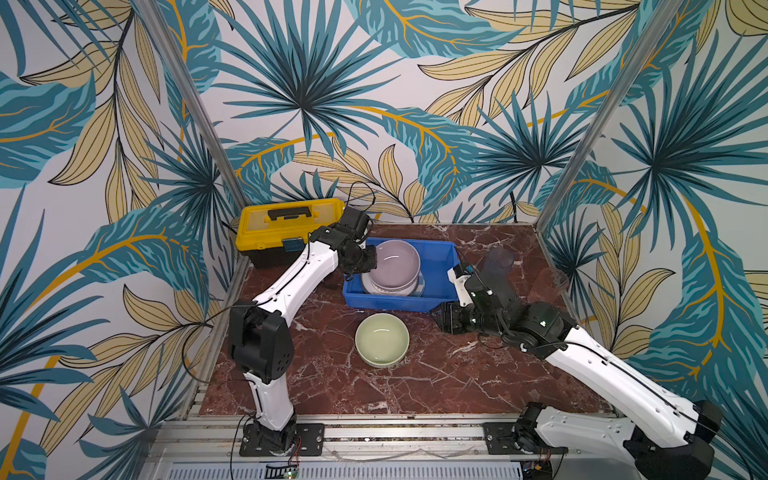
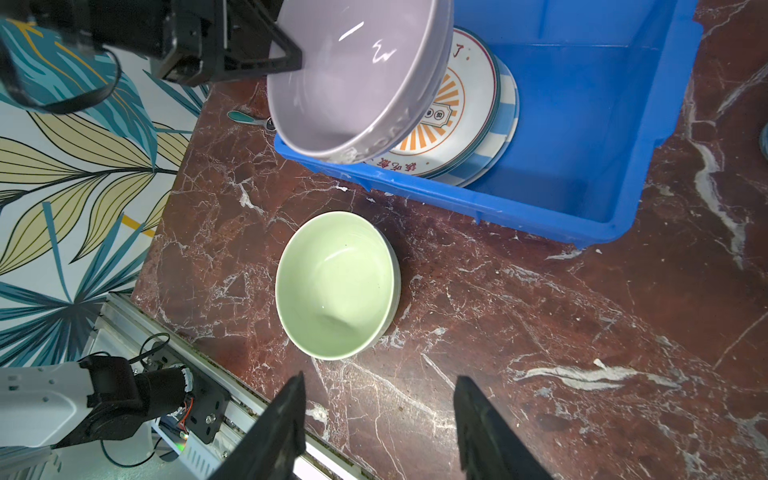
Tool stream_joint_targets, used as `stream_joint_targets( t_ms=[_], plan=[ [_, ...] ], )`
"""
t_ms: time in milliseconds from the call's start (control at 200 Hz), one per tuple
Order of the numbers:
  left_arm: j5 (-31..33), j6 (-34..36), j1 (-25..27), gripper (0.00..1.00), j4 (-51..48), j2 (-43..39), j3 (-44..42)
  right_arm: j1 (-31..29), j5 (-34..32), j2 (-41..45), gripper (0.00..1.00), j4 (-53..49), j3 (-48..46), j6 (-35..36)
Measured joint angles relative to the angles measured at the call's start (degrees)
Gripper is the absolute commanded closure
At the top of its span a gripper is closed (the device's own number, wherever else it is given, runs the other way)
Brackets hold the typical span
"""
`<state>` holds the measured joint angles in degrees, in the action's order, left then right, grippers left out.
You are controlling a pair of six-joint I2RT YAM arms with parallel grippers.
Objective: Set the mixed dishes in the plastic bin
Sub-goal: 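Carry the lavender bowl into the bin with left gripper while right draws back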
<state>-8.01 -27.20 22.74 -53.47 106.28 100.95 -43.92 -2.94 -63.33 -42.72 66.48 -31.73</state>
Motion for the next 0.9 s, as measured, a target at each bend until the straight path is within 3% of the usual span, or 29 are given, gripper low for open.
stream_joint_targets(
  t_ms=[391, 901],
  plan=[
    [0.1, 3.0, -2.6, 1.0, -1.2, 11.5, 6.6, 0.0, 2.2, 1.6, 0.41, 3.8, -3.2, -2.2],
    [0.5, 4.5, -2.7, 1.0, -3.2, 16.5, 11.6, 0.0, 6.4, -1.6, 0.4, 8.0, -3.2, -3.3]
  ],
)
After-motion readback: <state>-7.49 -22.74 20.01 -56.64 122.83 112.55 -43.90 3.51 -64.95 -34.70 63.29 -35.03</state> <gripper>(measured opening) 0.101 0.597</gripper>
